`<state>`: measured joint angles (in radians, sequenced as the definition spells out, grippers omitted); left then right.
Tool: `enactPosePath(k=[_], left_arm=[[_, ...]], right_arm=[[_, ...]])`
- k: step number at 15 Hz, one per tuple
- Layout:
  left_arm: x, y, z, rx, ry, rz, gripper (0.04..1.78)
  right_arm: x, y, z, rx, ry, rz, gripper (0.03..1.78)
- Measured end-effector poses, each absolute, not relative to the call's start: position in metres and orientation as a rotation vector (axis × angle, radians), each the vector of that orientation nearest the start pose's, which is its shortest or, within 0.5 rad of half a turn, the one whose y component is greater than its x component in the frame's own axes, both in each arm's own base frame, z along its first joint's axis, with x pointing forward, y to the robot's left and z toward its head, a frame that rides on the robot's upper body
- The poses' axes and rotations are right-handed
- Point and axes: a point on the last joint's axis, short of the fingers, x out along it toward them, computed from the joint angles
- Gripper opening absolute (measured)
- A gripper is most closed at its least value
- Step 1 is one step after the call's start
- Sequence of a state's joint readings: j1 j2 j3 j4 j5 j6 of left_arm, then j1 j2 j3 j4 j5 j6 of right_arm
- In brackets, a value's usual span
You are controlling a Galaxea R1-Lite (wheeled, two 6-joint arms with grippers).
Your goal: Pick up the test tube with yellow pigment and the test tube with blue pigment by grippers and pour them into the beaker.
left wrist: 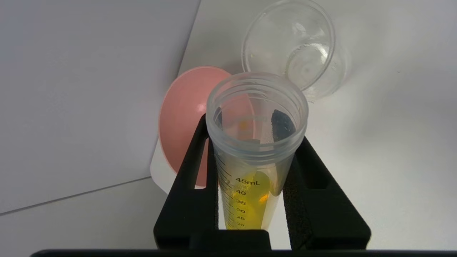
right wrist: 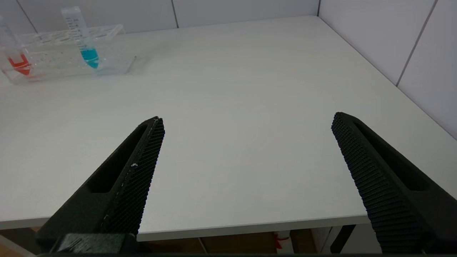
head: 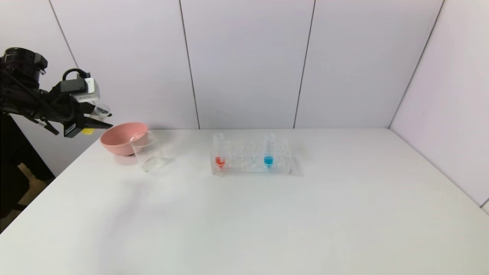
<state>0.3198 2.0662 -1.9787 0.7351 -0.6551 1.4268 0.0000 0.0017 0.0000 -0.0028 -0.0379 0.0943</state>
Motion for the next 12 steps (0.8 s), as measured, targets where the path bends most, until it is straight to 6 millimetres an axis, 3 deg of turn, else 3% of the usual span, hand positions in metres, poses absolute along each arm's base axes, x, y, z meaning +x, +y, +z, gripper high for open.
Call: enactPosePath(k=[6, 12], left_arm=[[0.386, 0.113, 0.235, 1.032, 0.393, -0.769, 0.52], [0.39, 0.108, 0.23, 1.069, 0.446, -0.755, 0.52]], right_arm=[[-0.023, -0.001, 0.076, 0.094, -0.003, -0.038, 1.71], [-0.023, -0.001, 0.076, 0.095, -0.003, -0.038, 1.71]])
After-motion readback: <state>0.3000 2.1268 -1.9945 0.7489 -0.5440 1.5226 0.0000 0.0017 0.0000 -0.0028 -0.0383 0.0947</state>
